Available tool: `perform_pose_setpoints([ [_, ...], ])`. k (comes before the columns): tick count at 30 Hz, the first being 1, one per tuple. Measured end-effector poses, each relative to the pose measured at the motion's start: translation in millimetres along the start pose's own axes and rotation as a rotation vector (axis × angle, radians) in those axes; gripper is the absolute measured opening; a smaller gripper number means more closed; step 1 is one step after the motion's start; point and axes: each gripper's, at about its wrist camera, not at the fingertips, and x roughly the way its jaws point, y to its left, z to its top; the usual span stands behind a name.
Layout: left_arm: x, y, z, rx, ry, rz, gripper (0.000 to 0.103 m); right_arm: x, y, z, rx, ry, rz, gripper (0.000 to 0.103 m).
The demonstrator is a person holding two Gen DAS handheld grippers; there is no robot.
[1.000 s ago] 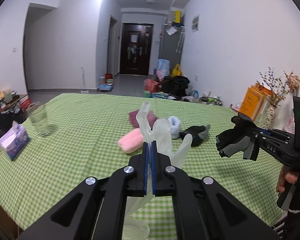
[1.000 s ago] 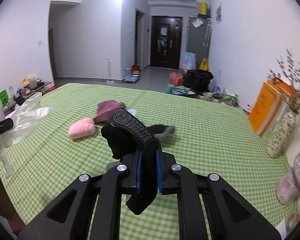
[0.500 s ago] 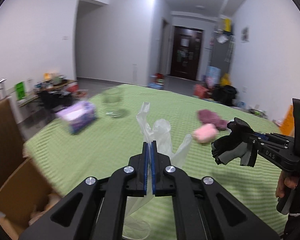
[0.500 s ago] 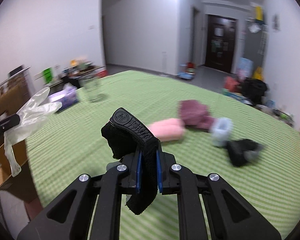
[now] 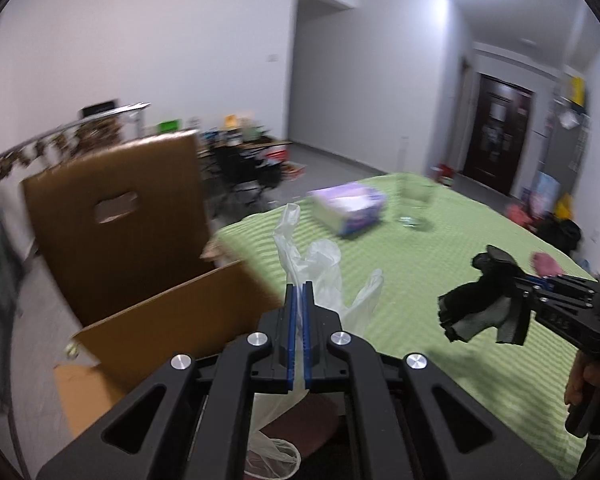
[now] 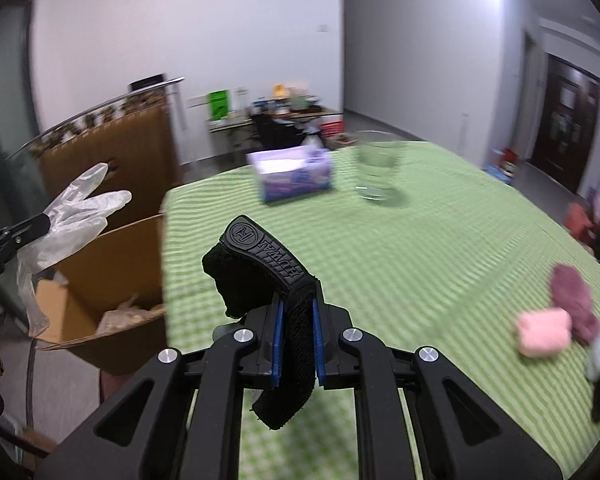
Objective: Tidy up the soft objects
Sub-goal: 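Carry the clear glove in the left tool while the right tool carries the black glove to the box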
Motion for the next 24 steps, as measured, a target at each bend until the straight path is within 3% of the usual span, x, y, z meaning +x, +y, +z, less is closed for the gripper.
perform_pose_setpoints([
  [10,2.3,101.1,-32.0,-0.147,0.058,0.181,0.000,72.4,101.7,26.7,-0.146,0.085,0.203,0.012],
  [18,20.8,144.4,-53.2,-0.221,0.115,0.227,0.000,119.7,156.7,25.9,-0.230,0.177,0.265,0.012],
  [24,60.2,164.6,-76.3,-0.278,0.253,0.244,0.000,153.4,192.3,17.9,-0.303,0.270,0.281,0.013],
])
